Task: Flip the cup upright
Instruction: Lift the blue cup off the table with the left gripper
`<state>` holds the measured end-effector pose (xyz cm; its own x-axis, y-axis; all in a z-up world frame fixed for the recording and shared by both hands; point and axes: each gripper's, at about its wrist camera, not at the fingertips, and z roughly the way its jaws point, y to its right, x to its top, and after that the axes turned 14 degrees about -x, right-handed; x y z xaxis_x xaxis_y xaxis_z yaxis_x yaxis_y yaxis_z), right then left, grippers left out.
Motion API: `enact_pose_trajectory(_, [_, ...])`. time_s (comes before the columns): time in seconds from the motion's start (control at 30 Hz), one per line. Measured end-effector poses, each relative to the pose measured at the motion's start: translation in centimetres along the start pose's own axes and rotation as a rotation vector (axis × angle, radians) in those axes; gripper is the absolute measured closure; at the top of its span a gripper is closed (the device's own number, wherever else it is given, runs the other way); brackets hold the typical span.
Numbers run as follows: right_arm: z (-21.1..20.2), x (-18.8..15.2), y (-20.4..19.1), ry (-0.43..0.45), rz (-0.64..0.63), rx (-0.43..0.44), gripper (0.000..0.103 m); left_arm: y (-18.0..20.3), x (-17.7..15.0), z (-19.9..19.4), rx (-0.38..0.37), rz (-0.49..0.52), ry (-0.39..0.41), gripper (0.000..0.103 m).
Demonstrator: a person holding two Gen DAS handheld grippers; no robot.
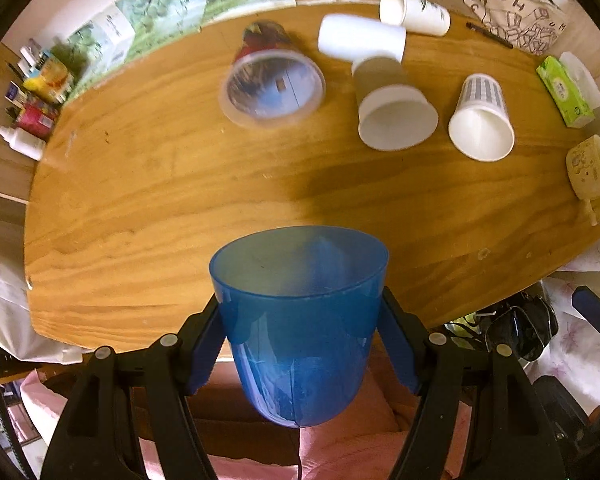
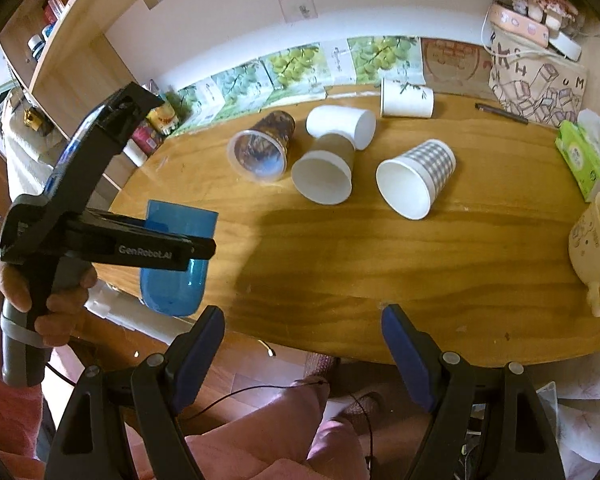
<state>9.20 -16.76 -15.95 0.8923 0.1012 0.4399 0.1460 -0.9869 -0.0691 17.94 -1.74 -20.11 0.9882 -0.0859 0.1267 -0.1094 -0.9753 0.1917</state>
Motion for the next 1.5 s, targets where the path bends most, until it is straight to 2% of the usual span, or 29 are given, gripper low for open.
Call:
enact_pose_trajectory(0.53, [3.5, 1.2, 1.2, -0.107, -0.095, -0.017, 0.021, 0.5, 2.4, 5.3, -0.065, -0.051, -0.084, 0.029])
enact_pose_trajectory(0.87, [5.4, 2.2, 1.9, -0.151, -0.090, -0.007, 0.021, 0.3, 3.4, 7.1, -0.092, -0.071, -0.126, 0.029])
enact_pose_trajectory(1.13, [6.7, 2.8, 1.8, -0.177, -0.089, 0.013, 0.021, -0.8, 3.7, 7.8, -0.125, -0.115, -0.130, 0.029])
enact_pose_trajectory(1.5, [8.1, 3.3, 1.6, -0.208, -0.101, 0.025, 0.021, -1.9, 4.0, 7.2, -0.164, -0.114, -0.100, 0.027])
